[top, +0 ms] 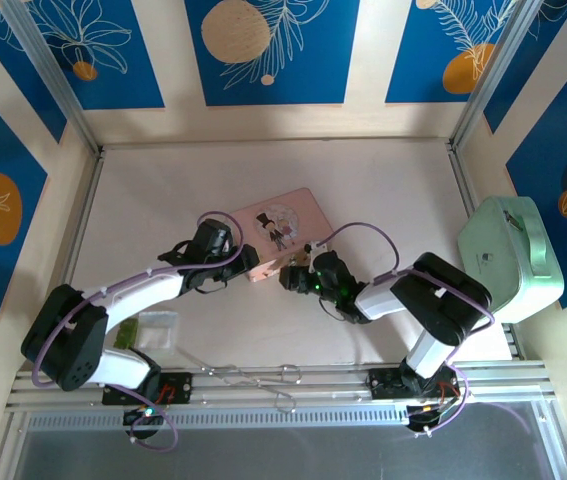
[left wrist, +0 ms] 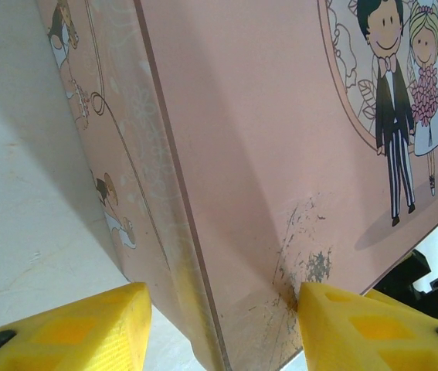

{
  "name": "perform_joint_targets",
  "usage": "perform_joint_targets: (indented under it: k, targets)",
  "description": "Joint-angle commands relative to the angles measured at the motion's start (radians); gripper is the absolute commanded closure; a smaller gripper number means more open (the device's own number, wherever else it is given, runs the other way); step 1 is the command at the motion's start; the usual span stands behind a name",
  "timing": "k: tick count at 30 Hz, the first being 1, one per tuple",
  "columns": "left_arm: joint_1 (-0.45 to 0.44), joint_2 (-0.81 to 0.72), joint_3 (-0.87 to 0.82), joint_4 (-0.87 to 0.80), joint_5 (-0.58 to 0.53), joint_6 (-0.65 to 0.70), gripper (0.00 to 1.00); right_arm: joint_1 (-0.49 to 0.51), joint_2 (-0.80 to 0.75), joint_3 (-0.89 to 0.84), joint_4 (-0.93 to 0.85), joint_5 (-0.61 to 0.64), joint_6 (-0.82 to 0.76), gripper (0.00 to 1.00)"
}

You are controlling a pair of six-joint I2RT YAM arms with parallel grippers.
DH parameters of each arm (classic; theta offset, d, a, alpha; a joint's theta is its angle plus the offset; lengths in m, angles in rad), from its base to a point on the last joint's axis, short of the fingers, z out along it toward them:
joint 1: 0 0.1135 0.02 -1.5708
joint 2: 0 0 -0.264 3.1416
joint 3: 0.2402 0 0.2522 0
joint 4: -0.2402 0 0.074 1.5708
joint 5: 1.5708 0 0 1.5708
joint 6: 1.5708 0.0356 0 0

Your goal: Unlock the padlock with the key

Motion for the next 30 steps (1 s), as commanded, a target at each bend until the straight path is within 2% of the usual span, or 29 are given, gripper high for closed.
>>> perform_joint_targets:
  k: [1,8,11,21,24,30]
  targets:
    - [0.008,-0.016,0.009,-0.034,0.026,0.028,0.48,0.002,0.038,0.031,-0.007,-0.012,-0.049,0.36]
    - [0.008,-0.013,0.000,-0.027,0.031,0.032,0.48,0.004,0.060,0.049,0.006,-0.056,-0.070,0.36]
    - [0.008,-0.012,-0.005,-0.022,0.031,0.030,0.49,0.007,0.061,0.053,0.004,-0.070,-0.074,0.41]
    - [0.011,-0.007,-0.010,-0.010,0.026,0.027,0.49,0.034,0.024,0.022,0.002,-0.053,-0.061,0.65]
    - [0.012,-0.002,-0.015,0.000,0.026,0.021,0.49,0.041,0.011,0.012,0.002,-0.043,-0.053,0.69]
    - [0.012,0.007,-0.014,0.005,0.028,0.017,0.50,0.035,0.009,0.001,0.014,-0.046,-0.035,0.88]
